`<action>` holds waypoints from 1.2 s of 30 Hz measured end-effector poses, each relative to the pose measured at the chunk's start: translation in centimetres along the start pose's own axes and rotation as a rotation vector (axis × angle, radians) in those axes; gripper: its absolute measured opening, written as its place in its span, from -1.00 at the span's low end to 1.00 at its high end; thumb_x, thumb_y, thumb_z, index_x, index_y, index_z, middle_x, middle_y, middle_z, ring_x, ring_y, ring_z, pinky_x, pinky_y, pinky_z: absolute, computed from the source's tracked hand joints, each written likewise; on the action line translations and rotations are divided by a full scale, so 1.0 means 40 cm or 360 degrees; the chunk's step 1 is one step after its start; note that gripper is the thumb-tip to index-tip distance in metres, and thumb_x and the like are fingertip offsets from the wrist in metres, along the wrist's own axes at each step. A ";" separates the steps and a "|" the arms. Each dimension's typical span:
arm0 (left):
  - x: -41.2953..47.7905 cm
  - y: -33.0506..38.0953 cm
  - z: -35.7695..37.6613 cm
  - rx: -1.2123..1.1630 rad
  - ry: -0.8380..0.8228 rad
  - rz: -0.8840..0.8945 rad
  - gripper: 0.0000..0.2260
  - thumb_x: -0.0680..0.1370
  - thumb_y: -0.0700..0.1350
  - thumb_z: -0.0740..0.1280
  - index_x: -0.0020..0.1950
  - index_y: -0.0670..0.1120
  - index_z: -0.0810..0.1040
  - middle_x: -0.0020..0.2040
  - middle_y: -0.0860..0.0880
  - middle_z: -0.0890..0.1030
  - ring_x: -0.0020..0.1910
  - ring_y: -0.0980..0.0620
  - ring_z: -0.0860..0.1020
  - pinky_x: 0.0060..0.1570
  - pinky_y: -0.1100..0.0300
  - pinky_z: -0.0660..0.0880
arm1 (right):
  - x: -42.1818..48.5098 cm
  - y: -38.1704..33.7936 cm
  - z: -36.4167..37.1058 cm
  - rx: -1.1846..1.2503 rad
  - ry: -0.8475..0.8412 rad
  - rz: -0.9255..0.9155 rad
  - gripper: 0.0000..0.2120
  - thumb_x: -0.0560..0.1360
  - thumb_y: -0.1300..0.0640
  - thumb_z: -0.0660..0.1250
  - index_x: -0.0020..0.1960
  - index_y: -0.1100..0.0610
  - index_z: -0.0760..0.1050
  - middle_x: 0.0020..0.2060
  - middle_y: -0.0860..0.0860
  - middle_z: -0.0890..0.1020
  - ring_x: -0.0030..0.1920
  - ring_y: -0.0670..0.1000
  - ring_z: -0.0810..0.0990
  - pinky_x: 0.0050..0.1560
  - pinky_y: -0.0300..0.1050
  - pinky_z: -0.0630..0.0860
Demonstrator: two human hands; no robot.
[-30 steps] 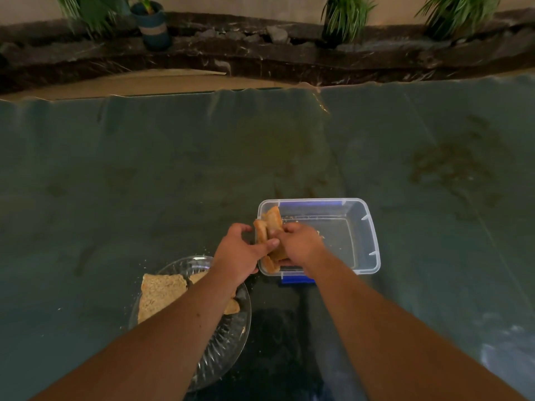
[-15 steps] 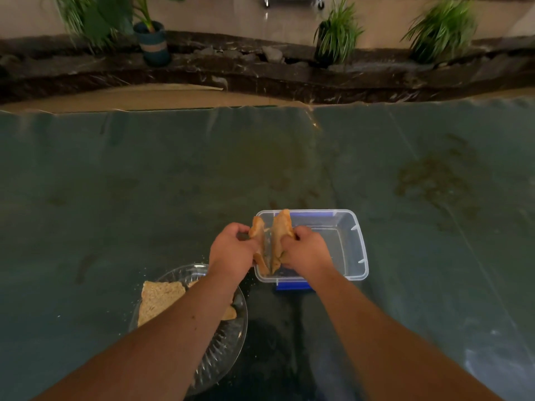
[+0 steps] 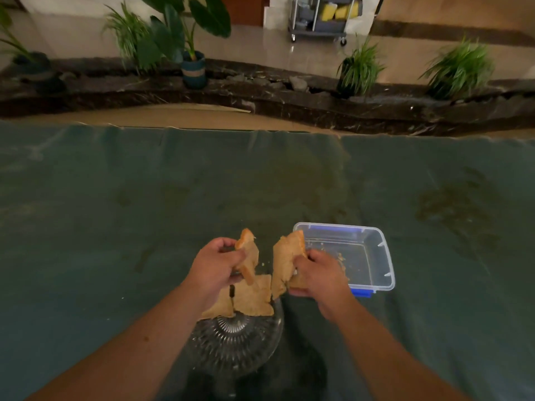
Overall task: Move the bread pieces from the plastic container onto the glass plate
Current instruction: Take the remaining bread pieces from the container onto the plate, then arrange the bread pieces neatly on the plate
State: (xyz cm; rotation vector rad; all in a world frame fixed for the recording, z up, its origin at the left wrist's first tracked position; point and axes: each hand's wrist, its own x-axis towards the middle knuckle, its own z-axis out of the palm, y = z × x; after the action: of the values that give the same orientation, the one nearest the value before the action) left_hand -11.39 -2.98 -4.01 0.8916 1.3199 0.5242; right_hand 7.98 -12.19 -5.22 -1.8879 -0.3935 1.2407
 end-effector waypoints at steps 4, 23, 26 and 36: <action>-0.001 -0.058 -0.104 -0.0144 -0.0037 -0.0206 -0.80 0.60 -0.28 0.43 0.20 -0.22 0.54 0.05 -0.21 0.65 -0.14 -0.07 0.68 -0.30 0.10 0.65 | -0.012 0.091 0.102 -0.0034 -0.0156 0.0258 -0.92 0.63 0.14 0.40 0.08 0.12 0.65 0.10 0.17 0.69 0.01 0.21 0.75 -0.24 0.09 0.77; 0.004 -0.303 -0.274 0.2386 -0.0055 0.0902 -0.46 0.55 0.13 0.36 0.49 0.03 0.38 0.47 -0.10 0.43 0.36 -0.13 0.43 0.26 -0.07 0.51 | -0.030 0.249 0.191 -0.2006 -0.0013 -0.0865 -0.53 0.62 -0.10 0.29 0.46 0.05 0.37 0.31 0.07 0.52 0.30 0.11 0.47 0.30 0.06 0.51; 0.018 -0.307 -0.234 0.2587 -0.0255 0.1008 -0.48 0.54 0.13 0.38 0.47 0.06 0.41 0.53 -0.12 0.40 0.47 -0.18 0.35 0.40 -0.17 0.39 | -0.021 0.245 0.229 -0.2120 -0.0292 -0.1022 -0.48 0.61 -0.08 0.31 0.53 -0.04 0.32 0.43 0.10 0.47 0.41 0.17 0.41 0.41 0.17 0.44; 0.053 -0.314 -0.209 0.2696 -0.0117 0.0865 -0.62 0.61 0.10 0.27 0.38 -0.02 0.47 0.35 -0.07 0.53 0.35 -0.09 0.44 0.37 -0.10 0.41 | 0.009 0.235 0.259 -0.2392 -0.0328 -0.0848 -0.43 0.64 -0.13 0.29 0.56 0.07 0.29 0.49 0.19 0.46 0.49 0.25 0.39 0.50 0.28 0.35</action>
State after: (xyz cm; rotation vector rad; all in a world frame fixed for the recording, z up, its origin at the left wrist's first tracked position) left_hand -20.92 -6.46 -15.34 2.6421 1.2616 -0.4176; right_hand -2.45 -12.90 -14.50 -2.4290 -2.2337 0.7064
